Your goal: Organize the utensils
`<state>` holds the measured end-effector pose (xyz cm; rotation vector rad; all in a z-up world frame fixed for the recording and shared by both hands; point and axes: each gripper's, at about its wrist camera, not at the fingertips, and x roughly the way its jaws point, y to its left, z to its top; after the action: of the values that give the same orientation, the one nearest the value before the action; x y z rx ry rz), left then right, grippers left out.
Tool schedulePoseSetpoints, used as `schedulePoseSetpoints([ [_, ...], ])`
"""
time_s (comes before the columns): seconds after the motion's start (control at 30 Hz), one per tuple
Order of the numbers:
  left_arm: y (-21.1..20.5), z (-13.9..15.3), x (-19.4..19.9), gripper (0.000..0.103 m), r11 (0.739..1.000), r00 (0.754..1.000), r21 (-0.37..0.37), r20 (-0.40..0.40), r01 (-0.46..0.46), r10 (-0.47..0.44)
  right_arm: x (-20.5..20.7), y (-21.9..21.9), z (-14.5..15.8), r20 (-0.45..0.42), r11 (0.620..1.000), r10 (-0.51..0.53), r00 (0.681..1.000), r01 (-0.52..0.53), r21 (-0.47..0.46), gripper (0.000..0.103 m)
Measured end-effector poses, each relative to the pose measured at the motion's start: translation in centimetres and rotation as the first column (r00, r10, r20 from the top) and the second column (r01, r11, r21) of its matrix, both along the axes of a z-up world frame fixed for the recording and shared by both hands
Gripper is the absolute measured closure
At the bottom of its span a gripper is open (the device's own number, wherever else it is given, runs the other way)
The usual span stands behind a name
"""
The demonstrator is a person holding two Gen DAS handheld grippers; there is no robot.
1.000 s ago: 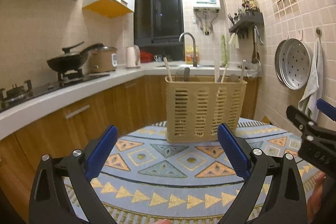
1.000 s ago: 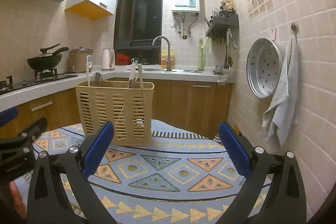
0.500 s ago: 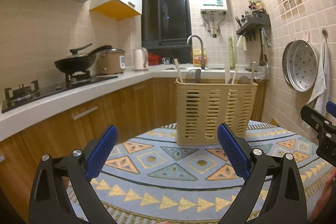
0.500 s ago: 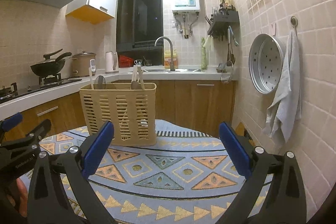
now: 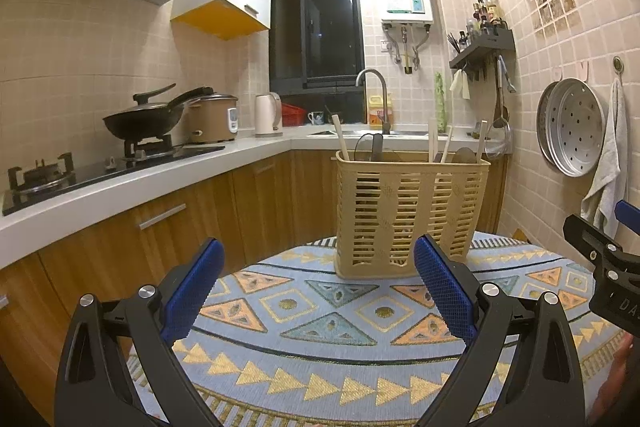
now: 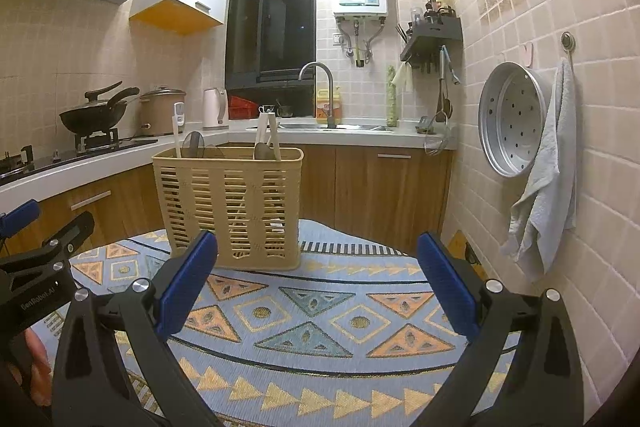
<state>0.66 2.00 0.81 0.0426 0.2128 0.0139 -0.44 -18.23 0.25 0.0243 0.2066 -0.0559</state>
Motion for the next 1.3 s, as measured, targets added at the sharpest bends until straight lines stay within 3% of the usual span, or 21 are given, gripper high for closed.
schedulePoseSetpoints([
  [1.3, -0.47, 0.05, -0.21, 0.01, 0.999, 1.0, 0.015, 0.002, -0.028, 0.028, 0.16, 0.18, -0.17, -0.005, 1.0, -0.002, 1.0, 0.002, -0.011, 0.008],
])
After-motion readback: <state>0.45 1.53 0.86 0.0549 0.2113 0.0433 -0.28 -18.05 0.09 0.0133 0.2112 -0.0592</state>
